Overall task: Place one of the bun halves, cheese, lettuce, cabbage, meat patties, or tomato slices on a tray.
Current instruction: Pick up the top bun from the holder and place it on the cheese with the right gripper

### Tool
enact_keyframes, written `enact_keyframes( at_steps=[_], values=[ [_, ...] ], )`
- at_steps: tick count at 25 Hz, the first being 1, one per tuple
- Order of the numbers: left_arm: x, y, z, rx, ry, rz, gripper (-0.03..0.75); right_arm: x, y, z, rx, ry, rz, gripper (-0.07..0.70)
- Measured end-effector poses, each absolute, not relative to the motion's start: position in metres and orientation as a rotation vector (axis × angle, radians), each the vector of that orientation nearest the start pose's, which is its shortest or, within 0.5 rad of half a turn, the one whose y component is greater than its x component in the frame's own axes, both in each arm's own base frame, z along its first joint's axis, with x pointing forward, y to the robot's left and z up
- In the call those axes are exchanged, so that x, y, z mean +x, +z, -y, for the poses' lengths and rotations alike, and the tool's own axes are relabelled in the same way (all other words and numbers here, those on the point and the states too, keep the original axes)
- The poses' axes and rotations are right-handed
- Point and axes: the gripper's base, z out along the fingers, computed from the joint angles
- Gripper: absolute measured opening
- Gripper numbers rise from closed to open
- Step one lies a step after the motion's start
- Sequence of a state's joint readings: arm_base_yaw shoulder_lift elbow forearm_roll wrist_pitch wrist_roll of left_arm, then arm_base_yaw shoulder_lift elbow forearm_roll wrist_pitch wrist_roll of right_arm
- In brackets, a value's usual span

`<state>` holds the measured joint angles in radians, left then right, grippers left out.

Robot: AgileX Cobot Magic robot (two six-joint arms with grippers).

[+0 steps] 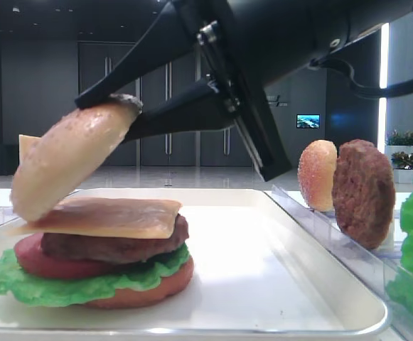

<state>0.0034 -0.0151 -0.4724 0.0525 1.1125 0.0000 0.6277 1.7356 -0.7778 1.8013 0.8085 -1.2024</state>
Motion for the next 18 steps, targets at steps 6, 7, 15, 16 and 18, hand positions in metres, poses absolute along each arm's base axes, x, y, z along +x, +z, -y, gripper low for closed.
enact_keyframes(
  at_steps=[6, 7, 15, 16, 18],
  values=[
    [-0.0064, 0.2655, -0.0043, -0.007, 0.066, -2.108, 0.391, 0.2152, 0.1769, -0.2396, -0.417, 1.488, -2.446, 0.173],
    [-0.0064, 0.2655, -0.0043, -0.007, 0.066, -2.108, 0.391, 0.2154, 0.1768, -0.2396, -0.415, 1.486, -2.447, 0.173],
    [-0.0064, 0.2655, -0.0043, -0.007, 0.066, -2.108, 0.391, 0.2156, 0.1770, -0.2397, -0.412, 1.485, -2.446, 0.174],
    [-0.0064, 0.2655, -0.0043, -0.007, 0.066, -2.108, 0.391, 0.2156, 0.1770, -0.2397, -0.412, 1.485, -2.446, 0.185],
    [-0.0064, 0.2655, -0.0043, -0.007, 0.066, -2.108, 0.391, 0.2160, 0.1766, -0.2395, -0.409, 1.477, -2.448, 0.240]
  ],
)
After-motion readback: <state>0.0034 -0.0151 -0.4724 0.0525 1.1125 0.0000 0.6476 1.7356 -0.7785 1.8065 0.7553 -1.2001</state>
